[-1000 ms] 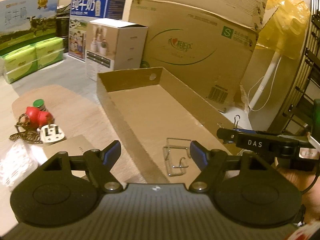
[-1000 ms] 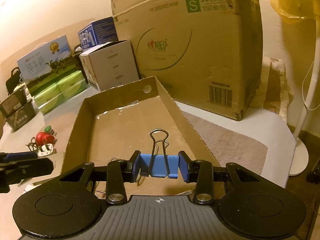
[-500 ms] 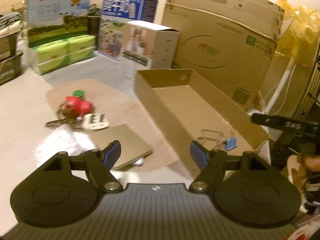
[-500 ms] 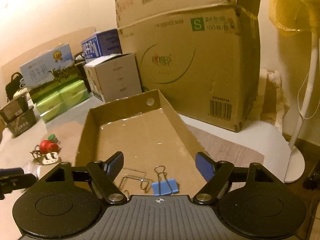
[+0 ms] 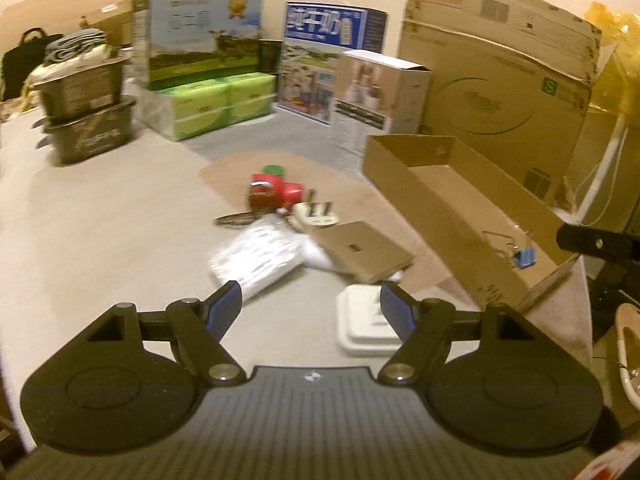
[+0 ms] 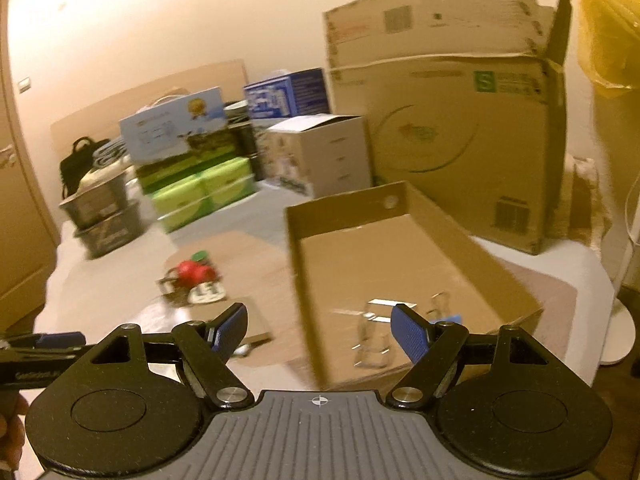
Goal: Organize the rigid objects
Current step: 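Withdraw both tools from the tray toward the floss box and white plug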
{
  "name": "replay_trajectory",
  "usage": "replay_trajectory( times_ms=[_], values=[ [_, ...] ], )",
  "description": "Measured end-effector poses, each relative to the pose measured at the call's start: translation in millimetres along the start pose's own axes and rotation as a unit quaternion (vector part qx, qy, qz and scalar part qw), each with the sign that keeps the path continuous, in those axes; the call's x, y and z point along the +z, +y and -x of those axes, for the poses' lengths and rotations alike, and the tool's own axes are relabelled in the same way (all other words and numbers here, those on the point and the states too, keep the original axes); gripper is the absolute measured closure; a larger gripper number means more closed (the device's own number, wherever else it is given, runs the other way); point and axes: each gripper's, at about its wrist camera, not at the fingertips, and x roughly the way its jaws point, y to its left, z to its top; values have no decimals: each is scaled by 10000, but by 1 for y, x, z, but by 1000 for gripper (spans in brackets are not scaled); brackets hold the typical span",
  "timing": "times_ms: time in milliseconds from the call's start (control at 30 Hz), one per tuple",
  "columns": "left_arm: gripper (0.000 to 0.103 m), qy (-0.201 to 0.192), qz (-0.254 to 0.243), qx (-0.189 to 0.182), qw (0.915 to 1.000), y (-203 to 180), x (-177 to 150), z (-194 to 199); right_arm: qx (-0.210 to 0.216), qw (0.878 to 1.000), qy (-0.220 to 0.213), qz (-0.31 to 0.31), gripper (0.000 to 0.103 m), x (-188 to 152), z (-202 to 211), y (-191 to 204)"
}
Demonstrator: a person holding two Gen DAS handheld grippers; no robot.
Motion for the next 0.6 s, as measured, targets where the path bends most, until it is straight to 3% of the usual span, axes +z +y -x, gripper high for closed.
replay_trajectory(
  times_ms=[333, 600],
  values=[
    [29, -75, 116, 290, 9995, 37, -11, 23, 156, 9991, 382, 46, 25, -34, 0, 47],
    [29, 52, -65, 119, 9999, 47, -13, 20, 284, 9981, 525, 169, 25, -42, -6, 76]
  ],
)
